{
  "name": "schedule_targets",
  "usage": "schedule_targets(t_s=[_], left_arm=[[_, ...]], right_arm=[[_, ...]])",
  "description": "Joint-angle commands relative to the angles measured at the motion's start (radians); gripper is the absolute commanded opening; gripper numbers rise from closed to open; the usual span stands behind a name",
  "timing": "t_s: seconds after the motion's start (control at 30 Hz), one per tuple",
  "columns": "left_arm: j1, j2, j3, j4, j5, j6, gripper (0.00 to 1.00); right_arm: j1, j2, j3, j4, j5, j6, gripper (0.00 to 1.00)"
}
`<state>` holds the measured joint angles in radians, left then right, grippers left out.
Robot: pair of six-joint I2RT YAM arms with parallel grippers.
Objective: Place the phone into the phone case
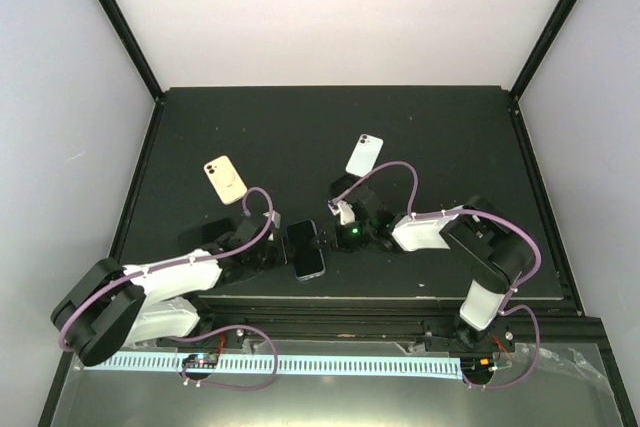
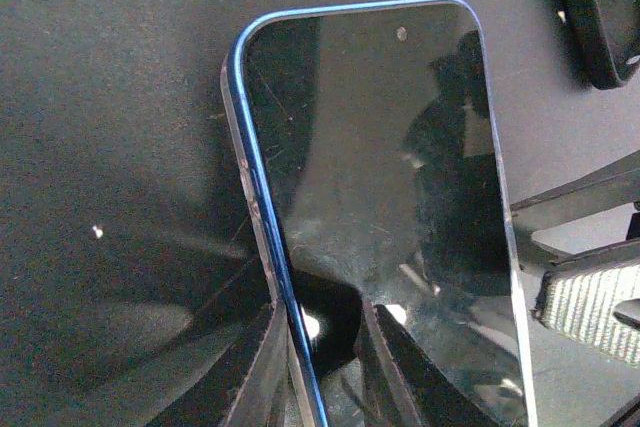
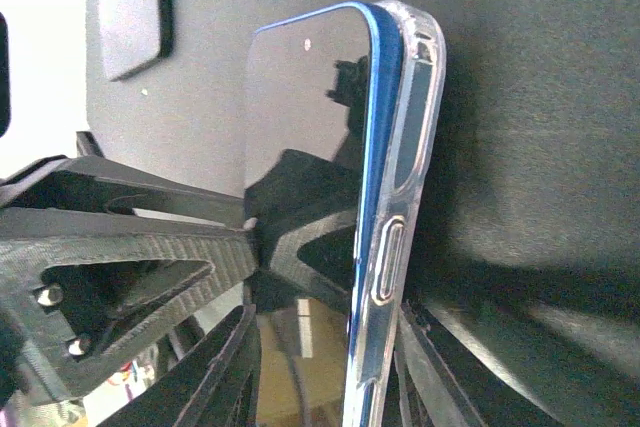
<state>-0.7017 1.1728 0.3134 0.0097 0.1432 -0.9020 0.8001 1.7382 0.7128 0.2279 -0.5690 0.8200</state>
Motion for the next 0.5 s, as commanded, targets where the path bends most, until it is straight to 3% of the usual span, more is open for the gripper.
schedule_targets(t_s=[0.0,0.3,0.47], left_arm=[[0.001,-0.03,-0.012,0.013,0.013,-0.017,0.23],[0.025,-0.071,-0.02,-0.007,0.042,-0.019,0.24],[0.028,-0.073,-0.03,0.037,0.09,-0.032,0.25]], right_arm=[[0.003,-0.038,-0.013,0.205,-0.128,0.086,0.38],[0.0,0.009,-0.029,0.308,-0.174,0.12,0.34],[0.0,0.047,-0.004,0.262,-0.192,0.088,0.3]])
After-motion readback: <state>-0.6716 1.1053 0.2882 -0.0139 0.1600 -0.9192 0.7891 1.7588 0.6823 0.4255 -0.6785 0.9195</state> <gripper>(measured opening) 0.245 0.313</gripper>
